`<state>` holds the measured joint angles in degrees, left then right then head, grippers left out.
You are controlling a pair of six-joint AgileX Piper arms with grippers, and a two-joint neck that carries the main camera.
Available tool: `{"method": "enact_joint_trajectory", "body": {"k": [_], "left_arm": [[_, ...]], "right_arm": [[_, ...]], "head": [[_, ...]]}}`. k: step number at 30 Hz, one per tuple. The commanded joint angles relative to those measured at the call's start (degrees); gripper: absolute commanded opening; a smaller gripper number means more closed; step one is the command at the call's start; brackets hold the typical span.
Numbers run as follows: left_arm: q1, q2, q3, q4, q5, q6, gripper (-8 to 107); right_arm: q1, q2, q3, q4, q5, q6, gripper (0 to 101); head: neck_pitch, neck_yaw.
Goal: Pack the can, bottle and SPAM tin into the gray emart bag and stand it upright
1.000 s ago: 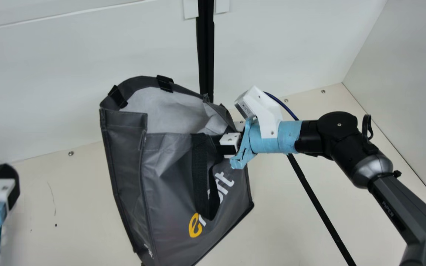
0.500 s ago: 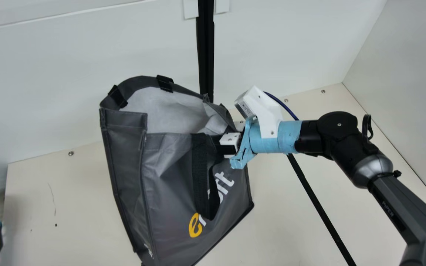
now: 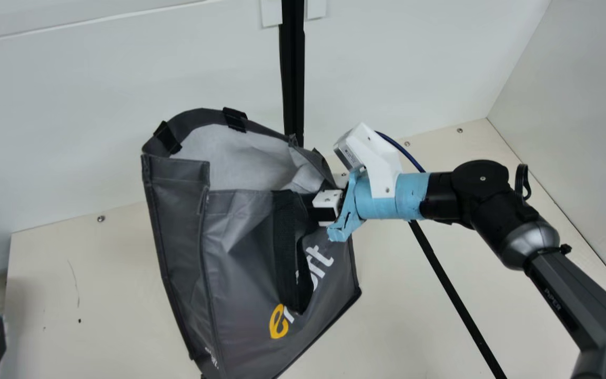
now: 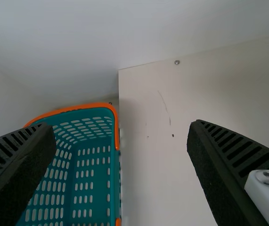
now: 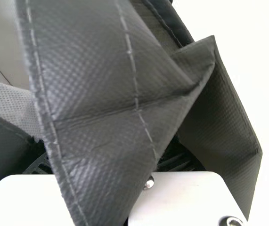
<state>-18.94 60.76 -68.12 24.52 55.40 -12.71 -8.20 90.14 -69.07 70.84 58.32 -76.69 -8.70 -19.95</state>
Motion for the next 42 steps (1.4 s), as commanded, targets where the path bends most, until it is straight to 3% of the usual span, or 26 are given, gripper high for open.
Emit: {"method": "enact_joint_trajectory", "body": {"k": [1,24,42], "left_arm": [[0.0,0.0,0.0,0.0,0.0,0.0,90],[0.0,0.0,0.0,0.0,0.0,0.0,90],[0.0,0.0,0.0,0.0,0.0,0.0,90]], "right_arm": [[-0.4,-0.9,-0.4,-0.2,0.0,0.7,0],[-9.4,-5.0,-8.4,-13.1,-3.4,8.1,0],[-17.2,-4.5,-15.8,-24.5,-5.1,13.5,0]], "head": [[-1.3,0.0],[-1.3,0.0],[-1.3,0.0]]}}
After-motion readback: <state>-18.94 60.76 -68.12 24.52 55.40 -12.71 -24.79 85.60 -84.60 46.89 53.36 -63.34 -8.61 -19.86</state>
